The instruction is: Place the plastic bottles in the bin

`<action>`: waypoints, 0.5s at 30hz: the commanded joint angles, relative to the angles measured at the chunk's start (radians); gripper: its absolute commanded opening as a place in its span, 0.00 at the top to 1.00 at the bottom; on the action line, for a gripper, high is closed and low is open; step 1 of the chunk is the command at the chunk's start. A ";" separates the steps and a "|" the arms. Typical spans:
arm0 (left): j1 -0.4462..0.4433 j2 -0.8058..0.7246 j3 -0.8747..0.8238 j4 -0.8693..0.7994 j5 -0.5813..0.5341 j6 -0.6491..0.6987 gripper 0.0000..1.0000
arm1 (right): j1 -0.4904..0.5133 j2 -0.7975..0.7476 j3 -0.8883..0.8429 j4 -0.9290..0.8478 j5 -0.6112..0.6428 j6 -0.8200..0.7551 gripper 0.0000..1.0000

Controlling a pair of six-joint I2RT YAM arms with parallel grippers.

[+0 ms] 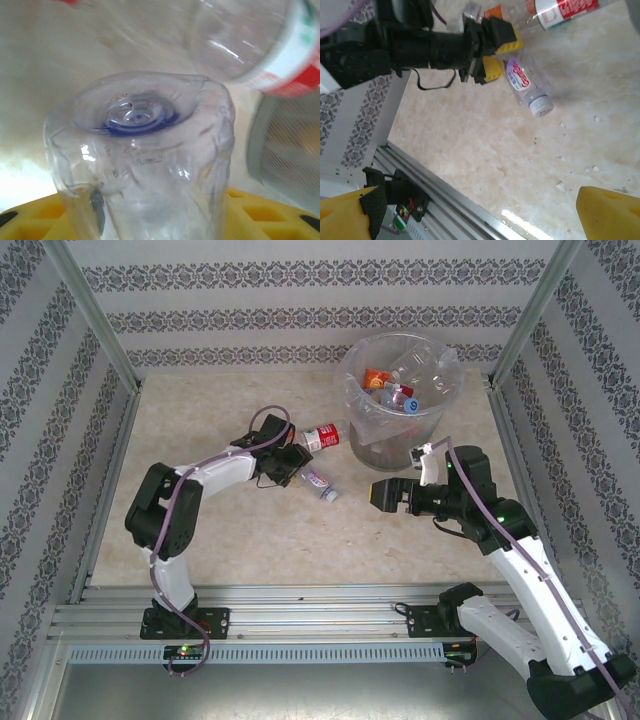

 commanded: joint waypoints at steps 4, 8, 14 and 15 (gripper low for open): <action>-0.002 -0.206 -0.078 0.108 0.204 0.130 0.43 | 0.087 0.047 -0.039 0.095 0.012 0.023 0.03; -0.028 -0.292 -0.069 0.065 0.272 0.189 0.41 | 0.143 0.111 -0.040 0.179 0.053 0.055 0.03; -0.065 -0.388 -0.084 0.044 0.295 0.178 0.40 | 0.238 0.228 0.019 0.244 0.111 0.076 0.03; -0.074 -0.401 -0.091 0.058 0.298 0.165 0.40 | 0.252 0.247 0.032 0.252 0.121 0.080 0.03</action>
